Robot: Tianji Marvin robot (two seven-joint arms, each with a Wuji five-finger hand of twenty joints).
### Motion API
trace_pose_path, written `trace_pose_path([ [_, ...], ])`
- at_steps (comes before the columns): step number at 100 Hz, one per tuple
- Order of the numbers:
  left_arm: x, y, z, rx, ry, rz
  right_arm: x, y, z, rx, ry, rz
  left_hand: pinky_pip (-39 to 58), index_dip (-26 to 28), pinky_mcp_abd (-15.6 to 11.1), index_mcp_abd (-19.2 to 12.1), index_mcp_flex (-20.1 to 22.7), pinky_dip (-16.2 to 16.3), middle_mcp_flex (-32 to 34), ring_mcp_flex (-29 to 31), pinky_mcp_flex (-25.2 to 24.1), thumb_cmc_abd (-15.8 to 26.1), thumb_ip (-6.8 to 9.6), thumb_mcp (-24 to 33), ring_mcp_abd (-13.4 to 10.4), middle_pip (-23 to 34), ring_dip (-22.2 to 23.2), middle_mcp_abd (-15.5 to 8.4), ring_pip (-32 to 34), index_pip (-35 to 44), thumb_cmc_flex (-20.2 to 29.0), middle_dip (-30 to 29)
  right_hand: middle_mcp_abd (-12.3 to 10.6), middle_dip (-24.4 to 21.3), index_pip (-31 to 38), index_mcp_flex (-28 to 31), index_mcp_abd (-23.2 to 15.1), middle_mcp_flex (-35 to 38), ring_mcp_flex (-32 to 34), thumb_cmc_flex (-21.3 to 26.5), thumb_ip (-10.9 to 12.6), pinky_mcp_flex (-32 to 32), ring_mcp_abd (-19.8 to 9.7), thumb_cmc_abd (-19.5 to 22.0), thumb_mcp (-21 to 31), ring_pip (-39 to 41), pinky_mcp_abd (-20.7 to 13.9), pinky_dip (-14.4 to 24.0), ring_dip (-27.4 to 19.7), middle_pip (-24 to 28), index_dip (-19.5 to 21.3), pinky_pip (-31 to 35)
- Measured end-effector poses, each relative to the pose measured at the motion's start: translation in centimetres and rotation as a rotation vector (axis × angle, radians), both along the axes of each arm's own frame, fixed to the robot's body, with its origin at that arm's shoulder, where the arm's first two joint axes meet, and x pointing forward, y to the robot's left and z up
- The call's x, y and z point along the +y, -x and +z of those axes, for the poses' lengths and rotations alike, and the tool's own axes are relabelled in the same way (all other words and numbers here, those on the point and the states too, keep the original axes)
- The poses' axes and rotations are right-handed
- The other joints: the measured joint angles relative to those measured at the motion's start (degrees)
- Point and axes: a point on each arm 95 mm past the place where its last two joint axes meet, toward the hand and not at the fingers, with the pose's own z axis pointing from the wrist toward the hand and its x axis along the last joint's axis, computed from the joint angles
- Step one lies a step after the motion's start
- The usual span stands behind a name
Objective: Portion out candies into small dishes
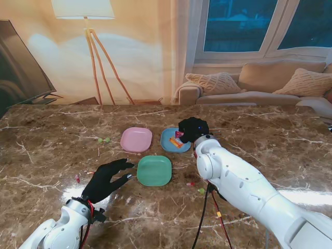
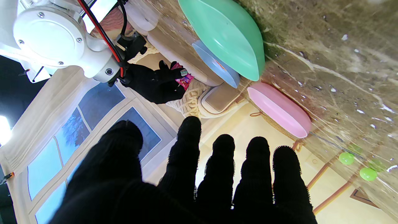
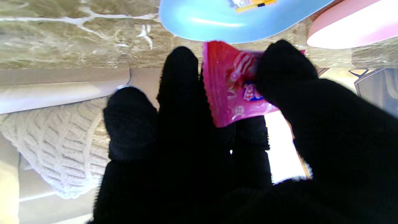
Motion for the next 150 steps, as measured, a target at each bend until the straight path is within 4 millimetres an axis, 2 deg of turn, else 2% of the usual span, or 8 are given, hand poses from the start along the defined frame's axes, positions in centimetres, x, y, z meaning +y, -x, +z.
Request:
trace_pose_path([
  [27, 0.2, 0.1, -0.1, 0.008, 0.000, 0.001, 1.6, -0.9, -0.9, 0.029, 0.013, 0.007, 0.00, 0.00, 0.00, 0.00, 0.00, 0.00, 0.00, 0.00, -0.02, 0.00, 0.00, 0.00, 0.00, 0.00, 0.00, 0.00, 0.00, 0.00, 0.00, 0.00, -0.02, 0.86, -0.07, -1.95, 0.00, -2.17, -3.77, -0.04, 0.00, -4.05, 0.03, 2.72, -0.61, 0.85, 0.00, 0.00, 0.04, -0.07, -0.01, 0.00],
  [47, 0.2, 0.2, -0.2, 0.014, -0.001, 0.004, 1.9, -1.4, -1.4, 0.057, 0.024, -0.001, 0.00, 0.01, 0.00, 0.00, 0.00, 0.00, 0.00, 0.00, -0.04, 0.00, 0.00, 0.00, 0.00, 0.00, 0.00, 0.00, 0.00, 0.00, 0.00, 0.00, 0.00, 0.87, -3.40, -6.75, -0.88, -9.02, -10.21, -0.04, 0.28, -9.59, 0.04, 6.08, -0.62, -2.79, -0.09, -0.01, -1.50, -2.80, 1.60, -3.03],
  [57, 0.2, 0.2, -0.2, 0.017, -0.002, 0.004, 2.0, -1.4, -1.5, 0.066, 0.036, 0.000, 0.00, 0.01, 0.00, 0.00, 0.00, 0.00, 0.00, 0.00, -0.06, 0.00, 0.00, 0.00, 0.00, 0.00, 0.00, 0.00, 0.00, 0.00, 0.00, 0.00, 0.13, -2.12, -16.27, -7.37, 0.28, -14.82, -14.42, -2.86, 4.28, -12.80, 0.05, 7.09, -0.62, -4.93, -0.34, -0.02, -2.85, -3.58, 8.77, -5.48],
  [60, 0.3, 0.2, -0.2, 0.018, -0.003, 0.004, 1.9, -1.4, -1.5, 0.068, 0.039, -0.002, 0.00, 0.01, 0.00, 0.00, 0.00, 0.00, 0.00, 0.00, -0.06, 0.00, 0.00, 0.00, 0.00, 0.00, 0.00, 0.00, 0.00, 0.00, 0.00, 0.00, 0.19, -4.15, -19.54, -8.09, 1.31, -16.68, -15.65, -3.48, 7.13, -13.77, 0.13, 7.25, -0.62, -5.52, -0.37, -0.02, -2.96, -3.58, 11.13, -6.13],
  [66, 0.2, 0.2, -0.3, 0.019, -0.003, 0.003, 1.9, -1.4, -1.5, 0.071, 0.045, -0.002, 0.00, 0.01, 0.00, 0.00, 0.00, 0.00, 0.00, 0.00, -0.06, 0.00, 0.00, 0.00, 0.00, 0.00, 0.00, 0.00, 0.00, 0.00, 0.00, 0.00, 0.32, -6.18, -25.17, -9.85, 2.87, -19.75, -17.59, -4.83, 9.39, -14.98, 0.18, 7.62, -0.58, -6.27, -0.47, -0.02, -4.10, -4.13, 13.17, -7.10],
  [76, 0.3, 0.2, -0.3, 0.021, -0.004, 0.004, 1.8, -1.2, -1.3, 0.078, 0.048, 0.001, 0.00, 0.01, 0.00, 0.00, 0.00, 0.00, 0.00, 0.00, -0.07, 0.00, 0.00, 0.00, -0.01, 0.00, 0.00, 0.00, 0.00, 0.00, 0.00, 0.00, 0.57, -7.13, -27.86, -13.06, 4.23, -23.49, -20.35, -6.11, 9.41, -16.70, 0.19, 7.68, -0.61, -7.31, -0.50, -0.02, -4.61, -4.55, 14.61, -8.27],
  [118, 0.2, 0.2, -0.3, 0.021, -0.008, 0.002, 1.2, 0.0, 0.1, 0.027, 0.038, 0.013, 0.00, 0.01, -0.01, 0.00, 0.00, 0.00, 0.00, 0.00, -0.07, 0.00, 0.00, 0.00, -0.01, 0.00, 0.00, 0.00, 0.00, 0.00, 0.00, 0.00, 0.67, -8.24, -28.69, -13.11, 4.76, -25.06, -20.32, -6.66, 9.42, -18.26, 0.19, 7.77, -0.70, -8.54, -0.51, -0.02, -4.84, -4.73, 15.38, -10.29],
  [150, 0.1, 0.1, -0.4, 0.015, -0.006, -0.002, -0.9, 4.1, 2.0, -0.021, 0.062, 0.028, 0.00, 0.01, -0.01, 0.00, 0.00, 0.00, 0.00, 0.00, -0.07, 0.00, 0.00, 0.00, -0.01, 0.00, 0.00, 0.00, 0.00, 0.00, 0.00, 0.00, 0.68, -9.84, -28.69, -12.99, 4.74, -23.31, -19.92, -6.75, 9.42, -16.97, 0.19, 7.72, -1.28, -13.04, -0.14, -0.64, -8.47, -5.57, 16.15, -14.11],
])
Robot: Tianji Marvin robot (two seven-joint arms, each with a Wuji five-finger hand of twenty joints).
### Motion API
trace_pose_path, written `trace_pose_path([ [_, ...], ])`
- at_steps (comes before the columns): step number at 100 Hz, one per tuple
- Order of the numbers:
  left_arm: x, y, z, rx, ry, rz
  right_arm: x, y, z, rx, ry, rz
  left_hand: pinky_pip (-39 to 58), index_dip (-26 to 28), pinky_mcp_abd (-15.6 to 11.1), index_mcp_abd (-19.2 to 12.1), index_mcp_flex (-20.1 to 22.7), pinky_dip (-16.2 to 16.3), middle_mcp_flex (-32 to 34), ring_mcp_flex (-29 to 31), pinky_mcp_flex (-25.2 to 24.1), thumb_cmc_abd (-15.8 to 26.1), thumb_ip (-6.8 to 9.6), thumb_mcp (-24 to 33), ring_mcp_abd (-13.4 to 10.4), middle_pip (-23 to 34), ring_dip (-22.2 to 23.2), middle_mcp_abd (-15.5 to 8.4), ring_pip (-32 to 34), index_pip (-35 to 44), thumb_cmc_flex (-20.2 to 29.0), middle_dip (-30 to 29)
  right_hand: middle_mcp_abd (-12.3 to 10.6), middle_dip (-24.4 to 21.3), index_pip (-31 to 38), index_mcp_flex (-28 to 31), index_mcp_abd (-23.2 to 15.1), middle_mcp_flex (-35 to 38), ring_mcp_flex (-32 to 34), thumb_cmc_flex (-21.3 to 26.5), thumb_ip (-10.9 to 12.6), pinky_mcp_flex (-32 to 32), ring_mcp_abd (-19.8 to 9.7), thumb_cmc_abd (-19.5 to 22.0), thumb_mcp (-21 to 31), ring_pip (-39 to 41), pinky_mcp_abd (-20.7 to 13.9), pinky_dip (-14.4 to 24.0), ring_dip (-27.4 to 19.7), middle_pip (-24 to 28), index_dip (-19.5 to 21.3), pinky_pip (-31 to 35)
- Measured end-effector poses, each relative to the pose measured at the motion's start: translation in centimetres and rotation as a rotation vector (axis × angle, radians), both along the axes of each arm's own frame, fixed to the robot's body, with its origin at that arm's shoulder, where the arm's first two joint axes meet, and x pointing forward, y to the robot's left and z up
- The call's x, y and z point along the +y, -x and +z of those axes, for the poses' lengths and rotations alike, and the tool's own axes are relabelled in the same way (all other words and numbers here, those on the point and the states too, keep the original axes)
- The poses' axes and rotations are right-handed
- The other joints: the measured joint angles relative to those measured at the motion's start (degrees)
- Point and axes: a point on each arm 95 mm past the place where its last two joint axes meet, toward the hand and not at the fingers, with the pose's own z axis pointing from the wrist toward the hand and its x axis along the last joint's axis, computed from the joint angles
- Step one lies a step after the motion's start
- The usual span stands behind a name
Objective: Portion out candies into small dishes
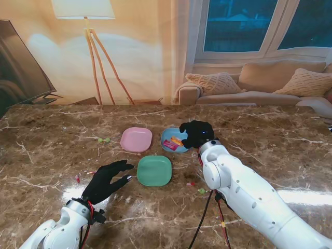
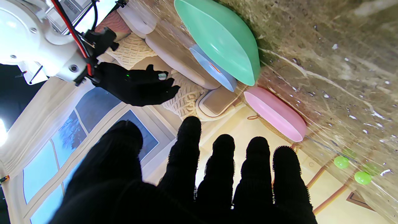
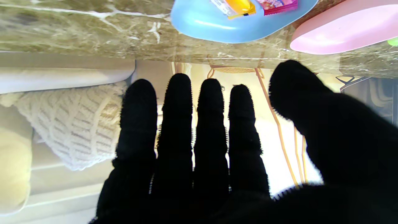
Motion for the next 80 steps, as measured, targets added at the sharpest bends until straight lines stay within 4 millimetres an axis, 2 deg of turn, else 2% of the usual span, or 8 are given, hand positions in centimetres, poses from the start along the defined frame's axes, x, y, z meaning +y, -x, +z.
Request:
trace_pose_path([
  [15, -0.1, 0.0, 0.0, -0.003, 0.002, -0.001, -1.6, 2.7, 0.7, -0.023, -0.026, -0.008, 0.00, 0.00, 0.00, 0.00, 0.00, 0.00, 0.00, 0.00, 0.00, 0.00, 0.00, 0.00, 0.00, 0.00, 0.00, 0.00, 0.00, 0.00, 0.00, 0.00, 0.03, -0.62, 0.19, 1.70, -0.10, 2.47, 3.31, 0.00, 0.00, 2.29, -0.01, -0.53, -0.03, -1.41, 0.00, -0.80, -0.78, -0.86, 0.17, -0.95],
  [18, -0.2, 0.0, 0.0, -0.004, 0.003, -0.001, -1.8, 3.3, 0.7, -0.028, -0.025, -0.005, 0.00, 0.00, 0.00, 0.00, 0.00, 0.00, 0.00, 0.00, 0.00, 0.00, 0.00, 0.00, 0.00, 0.00, 0.00, 0.00, 0.00, 0.00, 0.00, 0.00, -0.01, -0.68, 0.21, 1.76, -1.50, 3.67, 4.52, -0.02, 0.00, 3.08, -0.19, -0.86, -0.05, -2.15, 0.00, -0.83, -0.85, -1.23, 0.50, -1.20],
  [22, -0.2, 0.0, 0.0, -0.005, 0.003, -0.002, -2.1, 4.1, 0.7, -0.039, -0.018, -0.001, 0.00, 0.00, 0.00, 0.00, 0.00, 0.00, 0.00, 0.00, 0.00, 0.00, 0.00, 0.00, 0.00, 0.00, 0.00, 0.00, 0.00, 0.00, 0.00, 0.00, -0.29, -1.14, 0.82, 3.03, -1.54, 4.80, 5.71, -0.02, 0.00, 3.69, -0.29, -1.25, -0.06, -2.74, -0.16, -0.84, -0.95, -1.14, 0.84, -1.20],
  [34, -0.4, 0.0, 0.0, -0.008, 0.004, -0.004, -3.0, 6.7, 0.8, -0.062, -0.016, 0.004, -0.01, 0.00, 0.00, 0.00, 0.00, 0.00, 0.00, 0.00, 0.00, 0.00, 0.00, 0.00, 0.00, 0.00, 0.00, 0.00, 0.00, 0.00, 0.00, 0.00, -0.33, -1.22, 0.91, 4.54, -1.48, 6.13, 6.45, -0.02, 0.00, 5.13, -0.31, -2.06, -0.30, -2.70, -0.23, -1.43, -1.56, -1.65, 0.88, -1.20],
  [54, -0.6, 0.0, 0.0, -0.014, 0.005, -0.008, -4.0, 10.8, -0.9, -0.039, -0.015, 0.002, -0.01, 0.00, 0.00, 0.00, 0.00, 0.00, 0.00, 0.00, -0.01, 0.00, 0.00, -0.01, 0.00, 0.00, 0.00, 0.00, 0.00, 0.00, 0.00, 0.00, -0.34, -1.23, 1.01, 5.25, -1.56, 7.65, 8.71, -0.06, 0.00, 6.47, -0.46, -3.80, -0.66, -2.97, -0.29, -1.46, -1.67, -1.67, 0.92, -0.60],
  [64, -0.7, 0.1, 0.0, -0.014, 0.006, -0.010, -4.5, 12.4, -1.9, -0.041, -0.019, -0.005, -0.01, 0.00, 0.00, 0.00, 0.00, 0.00, 0.00, 0.00, -0.01, 0.00, 0.00, 0.00, 0.00, 0.00, 0.00, 0.00, 0.00, 0.00, 0.00, 0.00, -0.34, -1.23, 1.01, 5.26, -1.57, 7.77, 9.29, -1.85, 0.00, 6.69, -0.47, -4.68, -0.89, -2.36, -0.31, -1.46, -1.68, -1.67, 0.92, -0.54],
  [80, -0.8, 0.1, -0.1, -0.015, 0.007, -0.011, -5.1, 14.6, -3.1, -0.004, -0.021, -0.013, -0.01, 0.00, 0.00, 0.00, 0.00, 0.00, 0.00, 0.00, -0.01, 0.00, 0.00, -0.01, 0.00, 0.00, 0.00, 0.00, 0.00, 0.00, 0.00, 0.00, -0.34, -1.23, 1.32, 5.27, -1.57, 7.85, 9.29, -1.41, 0.00, 6.70, -0.47, -6.51, -0.90, -2.59, -0.32, -1.46, -1.69, -1.68, 0.92, -0.48],
])
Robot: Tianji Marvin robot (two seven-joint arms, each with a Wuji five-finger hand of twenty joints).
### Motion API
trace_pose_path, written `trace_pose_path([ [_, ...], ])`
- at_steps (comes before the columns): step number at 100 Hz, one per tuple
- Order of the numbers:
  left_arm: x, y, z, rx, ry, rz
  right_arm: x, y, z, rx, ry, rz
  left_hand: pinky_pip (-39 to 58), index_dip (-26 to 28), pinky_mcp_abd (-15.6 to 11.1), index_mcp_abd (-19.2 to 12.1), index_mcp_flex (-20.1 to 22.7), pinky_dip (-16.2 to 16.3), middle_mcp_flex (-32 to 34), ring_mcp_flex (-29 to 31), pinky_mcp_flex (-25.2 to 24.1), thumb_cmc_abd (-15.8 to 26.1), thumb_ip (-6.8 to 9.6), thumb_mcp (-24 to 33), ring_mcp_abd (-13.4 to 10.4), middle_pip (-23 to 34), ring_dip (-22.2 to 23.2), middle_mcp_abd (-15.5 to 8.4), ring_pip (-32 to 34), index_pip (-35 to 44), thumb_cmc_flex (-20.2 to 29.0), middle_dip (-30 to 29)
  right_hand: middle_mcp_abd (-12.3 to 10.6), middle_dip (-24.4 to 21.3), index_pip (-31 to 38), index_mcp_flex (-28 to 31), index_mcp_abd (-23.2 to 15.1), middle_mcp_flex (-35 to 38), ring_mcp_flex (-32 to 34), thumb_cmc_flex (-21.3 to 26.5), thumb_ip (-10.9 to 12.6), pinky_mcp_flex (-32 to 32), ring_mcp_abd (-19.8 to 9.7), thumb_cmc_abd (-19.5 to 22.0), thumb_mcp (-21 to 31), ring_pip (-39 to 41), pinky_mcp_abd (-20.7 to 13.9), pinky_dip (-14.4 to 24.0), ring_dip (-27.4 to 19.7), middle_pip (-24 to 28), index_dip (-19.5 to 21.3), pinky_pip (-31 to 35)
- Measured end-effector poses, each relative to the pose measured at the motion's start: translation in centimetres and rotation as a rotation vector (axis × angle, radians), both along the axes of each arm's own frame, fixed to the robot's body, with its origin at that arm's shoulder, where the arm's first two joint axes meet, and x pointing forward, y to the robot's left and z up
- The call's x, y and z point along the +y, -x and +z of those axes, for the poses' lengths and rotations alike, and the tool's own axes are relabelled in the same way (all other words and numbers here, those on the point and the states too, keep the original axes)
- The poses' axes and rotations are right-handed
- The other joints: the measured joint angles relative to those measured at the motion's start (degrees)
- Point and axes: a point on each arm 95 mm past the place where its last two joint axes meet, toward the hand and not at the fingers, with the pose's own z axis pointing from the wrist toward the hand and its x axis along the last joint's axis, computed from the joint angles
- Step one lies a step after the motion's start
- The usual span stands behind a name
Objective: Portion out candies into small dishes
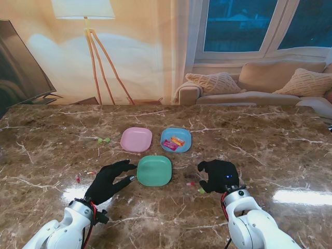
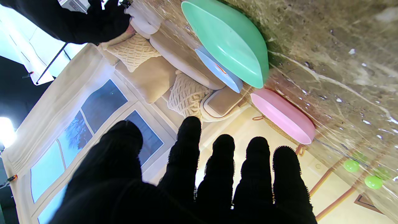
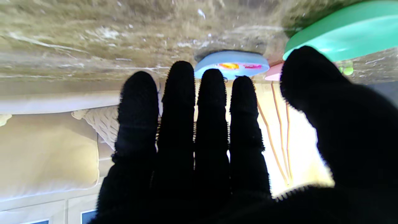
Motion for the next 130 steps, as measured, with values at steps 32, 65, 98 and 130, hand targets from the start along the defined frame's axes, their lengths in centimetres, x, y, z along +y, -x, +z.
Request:
trace_pose_path([
  [32, -0.2, 0.1, -0.1, -0.003, 0.003, -0.005, -0.5, 1.8, -1.4, 0.031, 0.013, 0.003, 0.00, 0.00, 0.00, 0.00, 0.00, 0.00, 0.00, 0.00, 0.00, 0.00, 0.00, 0.00, 0.00, 0.00, 0.00, 0.00, 0.00, 0.00, 0.00, 0.00, 0.00, 0.10, 0.00, 0.01, 0.00, 0.01, 0.00, 0.04, 0.00, 0.00, -0.01, -5.67, 0.85, 0.03, 0.00, 0.00, 1.44, -0.02, 0.00, 0.03],
  [65, -0.2, 0.0, -0.1, -0.002, 0.003, -0.006, -0.3, 1.9, -3.5, 0.069, 0.020, 0.011, 0.00, 0.00, 0.00, 0.00, 0.00, 0.00, 0.00, 0.00, 0.00, 0.00, 0.00, 0.00, -0.01, 0.00, 0.00, 0.00, 0.00, 0.00, 0.00, 0.00, -0.01, 2.77, 0.63, 1.18, -0.51, 0.55, 0.00, 0.10, 0.00, 0.35, -0.01, -6.81, 1.76, 5.57, 0.00, -0.01, 5.39, 0.55, 0.73, 2.31],
  [98, -0.2, 0.0, 0.0, -0.002, 0.003, -0.008, -0.6, 1.5, -4.6, 0.066, 0.047, -0.010, 0.00, 0.00, 0.00, 0.00, 0.00, 0.00, 0.00, 0.00, 0.00, 0.00, 0.00, 0.00, -0.03, 0.00, 0.00, 0.00, 0.00, 0.00, 0.01, 0.00, -0.02, 4.11, 1.28, 1.91, -0.60, 1.20, 0.00, 0.12, 0.00, 0.39, -0.01, -6.81, 1.76, 7.92, 0.00, -0.01, 7.36, 1.42, 1.31, 4.47],
  [130, -0.2, 0.1, -0.1, 0.001, 0.002, -0.009, -1.0, 1.2, -5.2, 0.064, 0.057, -0.015, 0.00, 0.00, 0.00, 0.00, 0.00, 0.00, 0.00, 0.00, 0.00, 0.00, 0.00, 0.00, -0.07, 0.00, 0.00, 0.00, 0.00, 0.00, 0.01, 0.00, -0.22, 5.35, 2.28, 2.89, -1.81, 1.93, 0.00, 0.13, 0.00, 0.36, -0.01, -6.81, 1.76, 10.02, 0.00, -0.01, 8.14, 2.23, 2.02, 5.80],
])
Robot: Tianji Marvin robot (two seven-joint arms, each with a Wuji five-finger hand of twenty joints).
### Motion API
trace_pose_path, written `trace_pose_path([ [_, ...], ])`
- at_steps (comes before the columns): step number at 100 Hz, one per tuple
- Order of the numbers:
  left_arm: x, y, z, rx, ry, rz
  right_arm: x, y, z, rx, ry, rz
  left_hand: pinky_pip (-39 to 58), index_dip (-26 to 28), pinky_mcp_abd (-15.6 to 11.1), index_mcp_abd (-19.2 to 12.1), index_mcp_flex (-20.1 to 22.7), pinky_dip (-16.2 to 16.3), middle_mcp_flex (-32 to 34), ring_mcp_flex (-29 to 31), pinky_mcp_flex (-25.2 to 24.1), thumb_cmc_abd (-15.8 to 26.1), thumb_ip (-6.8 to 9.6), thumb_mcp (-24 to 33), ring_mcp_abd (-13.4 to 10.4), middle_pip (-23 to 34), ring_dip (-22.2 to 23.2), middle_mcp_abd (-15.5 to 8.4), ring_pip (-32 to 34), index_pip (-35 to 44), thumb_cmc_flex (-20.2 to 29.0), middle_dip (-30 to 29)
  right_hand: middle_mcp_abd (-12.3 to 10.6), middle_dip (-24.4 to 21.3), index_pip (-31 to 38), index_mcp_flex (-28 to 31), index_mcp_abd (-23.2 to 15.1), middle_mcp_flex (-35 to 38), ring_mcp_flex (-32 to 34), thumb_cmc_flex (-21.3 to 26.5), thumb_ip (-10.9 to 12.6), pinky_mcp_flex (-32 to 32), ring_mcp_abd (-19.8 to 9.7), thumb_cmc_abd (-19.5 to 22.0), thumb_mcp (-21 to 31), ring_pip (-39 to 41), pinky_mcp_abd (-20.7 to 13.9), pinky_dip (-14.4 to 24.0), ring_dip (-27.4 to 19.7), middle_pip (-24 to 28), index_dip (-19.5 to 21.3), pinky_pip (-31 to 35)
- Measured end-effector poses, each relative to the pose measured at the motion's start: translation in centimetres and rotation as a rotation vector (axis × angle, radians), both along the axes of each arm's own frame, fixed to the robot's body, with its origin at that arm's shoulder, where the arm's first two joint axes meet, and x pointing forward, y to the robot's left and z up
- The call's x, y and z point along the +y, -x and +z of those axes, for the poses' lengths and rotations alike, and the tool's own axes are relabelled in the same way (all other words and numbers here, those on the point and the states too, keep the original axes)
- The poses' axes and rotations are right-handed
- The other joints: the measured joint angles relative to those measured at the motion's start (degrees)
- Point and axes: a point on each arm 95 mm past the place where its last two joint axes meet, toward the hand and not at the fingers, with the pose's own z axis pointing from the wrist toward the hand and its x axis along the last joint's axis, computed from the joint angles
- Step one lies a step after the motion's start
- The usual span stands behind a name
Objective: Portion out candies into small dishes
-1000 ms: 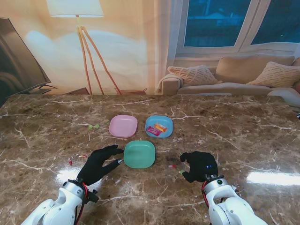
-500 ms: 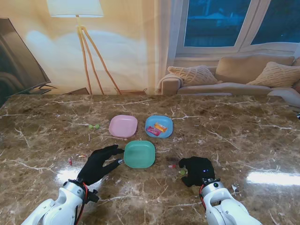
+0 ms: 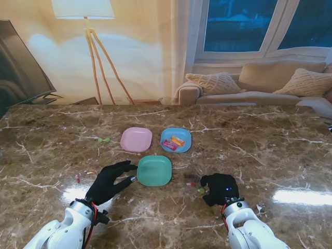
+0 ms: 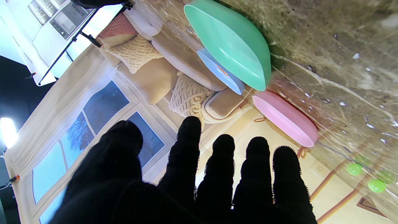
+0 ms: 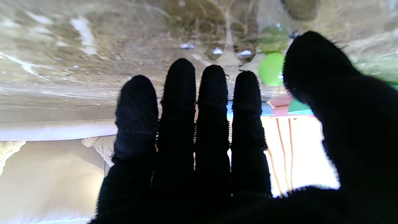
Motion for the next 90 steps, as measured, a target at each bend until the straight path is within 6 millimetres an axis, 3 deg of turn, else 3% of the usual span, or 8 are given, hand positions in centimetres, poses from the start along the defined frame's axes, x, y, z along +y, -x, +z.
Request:
trace_pose_path([
  [48, -0.03, 0.03, -0.01, 0.001, -0.001, -0.002, -0.04, -0.28, -0.45, -0.018, -0.019, -0.011, -0.44, 0.00, 0.00, 0.00, 0.00, 0.00, 0.00, 0.00, -0.01, 0.00, 0.00, 0.00, -0.02, 0.00, 0.00, 0.00, 0.00, 0.00, 0.00, 0.00, -0.67, 1.16, 1.82, 1.54, -0.84, 1.35, 0.02, 0.03, -0.06, 0.00, 0.00, 0.02, 0.00, 1.41, 0.01, 0.00, 0.58, 2.11, 1.38, 0.77],
  [57, -0.03, 0.03, -0.02, 0.002, -0.002, -0.003, 0.01, -0.36, -0.54, -0.026, -0.020, -0.010, -0.44, 0.00, 0.00, 0.00, 0.00, 0.00, 0.00, 0.00, -0.01, 0.00, 0.00, 0.00, -0.02, 0.00, 0.00, 0.00, 0.00, 0.00, 0.00, 0.00, -0.76, 1.31, 5.01, 1.67, -1.85, 2.02, 0.04, 1.79, -4.52, 0.00, 0.00, 0.04, -0.25, 2.10, 0.03, 0.00, 0.60, 1.89, -0.25, 1.13],
  [76, -0.04, 0.03, -0.01, 0.002, -0.002, -0.003, 0.04, -0.53, -0.62, -0.031, -0.025, -0.010, -0.45, 0.00, 0.00, 0.00, 0.00, -0.01, 0.00, 0.00, -0.01, 0.00, 0.00, 0.00, -0.02, 0.00, 0.00, 0.00, 0.00, 0.00, 0.00, 0.00, -1.26, 4.56, 10.06, 1.70, -3.03, 3.66, 0.70, 2.91, -7.42, 0.54, -0.06, 0.04, -0.42, 2.98, 0.05, 0.00, 0.74, 2.94, -4.34, 2.20],
  [86, -0.03, 0.03, 0.00, 0.002, -0.002, -0.004, 0.05, -0.57, -0.61, -0.033, -0.026, -0.008, -0.45, 0.00, 0.00, 0.00, 0.00, -0.01, 0.00, 0.00, -0.01, 0.00, 0.00, 0.00, -0.02, 0.00, 0.00, 0.00, 0.00, 0.00, 0.00, 0.00, -1.37, 5.92, 13.47, 1.78, -4.04, 4.56, 2.49, 3.14, -7.74, 1.13, -0.15, 0.04, -0.89, 3.75, 0.07, 0.00, 0.78, 2.96, -6.30, 2.33],
  [90, -0.02, 0.03, 0.01, 0.002, -0.003, -0.004, 0.06, -0.59, -0.62, -0.035, -0.027, -0.007, -0.45, 0.00, 0.00, 0.00, 0.00, -0.01, 0.00, 0.00, -0.01, 0.00, 0.00, 0.00, -0.02, 0.00, 0.00, 0.00, 0.00, 0.00, 0.00, 0.00, -1.99, 5.99, 16.87, 1.80, -5.36, 5.63, 3.05, 3.23, -7.79, 1.63, -0.18, 0.04, -1.25, 3.83, 0.07, 0.00, 0.84, 2.90, -8.91, 2.94],
])
